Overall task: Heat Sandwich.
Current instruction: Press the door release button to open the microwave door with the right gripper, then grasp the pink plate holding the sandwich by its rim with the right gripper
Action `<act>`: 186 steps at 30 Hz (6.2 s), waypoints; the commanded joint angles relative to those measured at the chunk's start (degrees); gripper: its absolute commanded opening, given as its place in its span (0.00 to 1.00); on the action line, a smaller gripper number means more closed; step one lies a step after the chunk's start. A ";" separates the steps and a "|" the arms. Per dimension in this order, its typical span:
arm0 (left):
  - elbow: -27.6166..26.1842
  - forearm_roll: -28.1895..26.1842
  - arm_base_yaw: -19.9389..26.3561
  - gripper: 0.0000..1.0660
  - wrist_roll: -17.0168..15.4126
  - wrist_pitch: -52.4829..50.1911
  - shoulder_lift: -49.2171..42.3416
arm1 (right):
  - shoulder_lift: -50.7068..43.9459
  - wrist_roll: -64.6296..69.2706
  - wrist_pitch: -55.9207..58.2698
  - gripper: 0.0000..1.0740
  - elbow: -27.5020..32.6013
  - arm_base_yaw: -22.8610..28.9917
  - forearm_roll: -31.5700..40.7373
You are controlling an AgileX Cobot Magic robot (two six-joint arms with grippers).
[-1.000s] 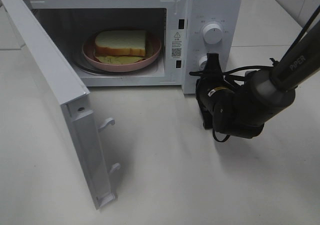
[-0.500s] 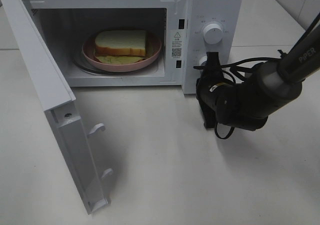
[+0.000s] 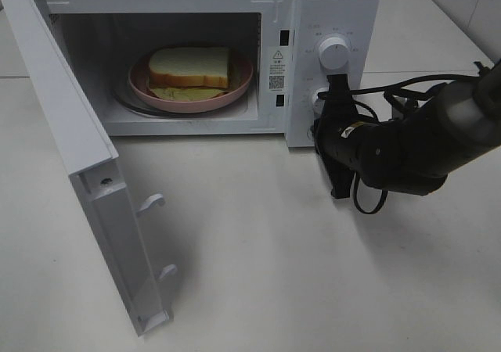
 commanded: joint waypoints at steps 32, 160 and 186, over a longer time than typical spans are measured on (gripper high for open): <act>0.11 -0.46 0.11 0.90 0.11 0.06 -0.23 | -24.01 -60.05 46.41 0.04 4.98 -0.34 -6.13; 0.11 -0.46 0.11 0.90 0.11 0.06 -0.23 | 16.16 -132.53 75.00 0.80 -63.37 9.80 -38.10; 0.11 -0.06 0.11 0.90 0.11 0.06 -0.23 | 22.46 -129.20 75.23 0.00 -67.67 9.63 -36.73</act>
